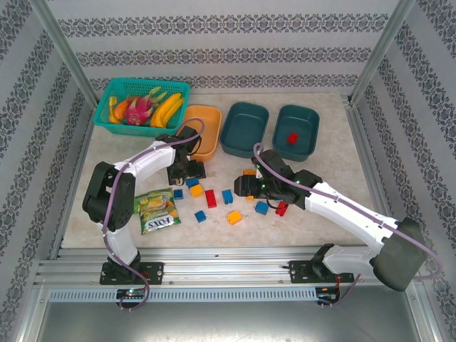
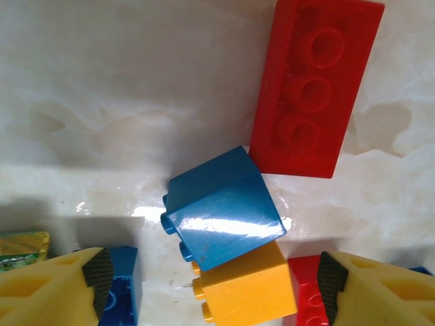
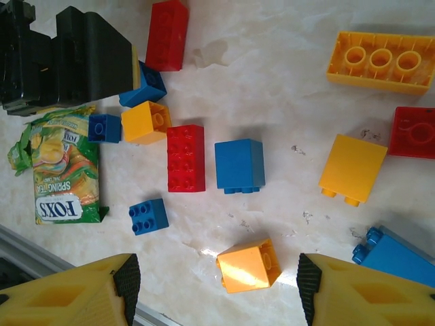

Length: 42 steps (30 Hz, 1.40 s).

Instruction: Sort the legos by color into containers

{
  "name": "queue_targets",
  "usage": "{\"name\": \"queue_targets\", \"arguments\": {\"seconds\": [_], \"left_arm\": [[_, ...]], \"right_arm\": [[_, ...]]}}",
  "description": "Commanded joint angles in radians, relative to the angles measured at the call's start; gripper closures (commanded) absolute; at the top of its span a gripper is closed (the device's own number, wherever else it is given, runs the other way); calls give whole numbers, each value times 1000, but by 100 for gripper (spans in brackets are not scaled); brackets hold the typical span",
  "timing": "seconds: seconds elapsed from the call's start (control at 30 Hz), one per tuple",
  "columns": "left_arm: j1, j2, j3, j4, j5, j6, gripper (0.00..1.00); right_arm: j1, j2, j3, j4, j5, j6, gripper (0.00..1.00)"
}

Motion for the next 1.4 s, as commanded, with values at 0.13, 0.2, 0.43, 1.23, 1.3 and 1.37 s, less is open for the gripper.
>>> {"name": "queue_targets", "arguments": {"seconds": [0.13, 0.2, 0.43, 1.23, 1.3, 1.37], "left_arm": [[7, 43, -3, 24, 6, -112, 24], [7, 51, -3, 27, 3, -120, 26], [6, 85, 3, 41, 3, -138, 33], [2, -41, -12, -62, -165, -36, 56], [2, -89, 17, -103, -178, -10, 56], [2, -115, 76, -152, -185, 24, 56]], "right_arm": [[-19, -12, -12, 15, -24, -12, 29], [-18, -15, -11, 16, -23, -12, 25], [-21, -18, 1, 25, -19, -18, 3], [-22, -52, 24, 25, 2, -6, 7], [-23, -81, 37, 36, 17, 3, 7], [-27, -104, 51, 59, 34, 25, 7]]}}
